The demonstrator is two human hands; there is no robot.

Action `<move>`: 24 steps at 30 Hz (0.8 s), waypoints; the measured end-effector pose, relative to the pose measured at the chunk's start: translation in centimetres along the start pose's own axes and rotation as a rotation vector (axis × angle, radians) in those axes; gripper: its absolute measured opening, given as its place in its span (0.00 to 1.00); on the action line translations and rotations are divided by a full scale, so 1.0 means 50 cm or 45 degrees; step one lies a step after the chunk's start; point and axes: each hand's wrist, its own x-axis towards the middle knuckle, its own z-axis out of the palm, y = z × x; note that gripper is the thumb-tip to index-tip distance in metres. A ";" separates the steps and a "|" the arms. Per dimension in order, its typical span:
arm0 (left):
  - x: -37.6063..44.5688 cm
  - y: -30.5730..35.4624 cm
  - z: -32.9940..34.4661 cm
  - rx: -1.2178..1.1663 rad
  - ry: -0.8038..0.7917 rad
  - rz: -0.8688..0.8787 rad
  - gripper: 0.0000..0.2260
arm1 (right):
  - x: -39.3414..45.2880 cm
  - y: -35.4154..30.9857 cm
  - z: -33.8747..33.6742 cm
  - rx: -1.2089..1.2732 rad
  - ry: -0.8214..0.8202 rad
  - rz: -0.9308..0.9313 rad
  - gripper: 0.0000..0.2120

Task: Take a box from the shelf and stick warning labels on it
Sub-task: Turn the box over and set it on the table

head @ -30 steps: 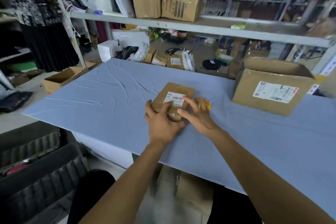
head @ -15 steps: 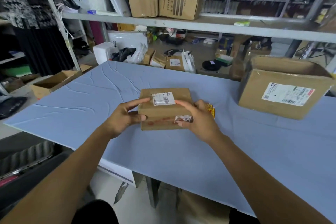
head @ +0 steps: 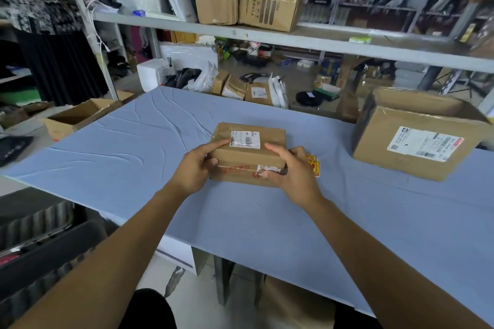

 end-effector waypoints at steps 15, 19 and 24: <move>-0.073 0.189 0.256 0.141 -0.050 0.251 0.09 | -0.099 0.101 -0.113 0.210 0.185 0.370 0.30; -0.009 0.220 0.347 -0.070 -0.076 -0.026 0.14 | -0.078 0.125 -0.119 0.118 0.195 0.386 0.26; 0.041 0.177 0.350 -0.122 0.065 -0.147 0.13 | -0.041 0.151 -0.121 0.073 0.156 0.415 0.24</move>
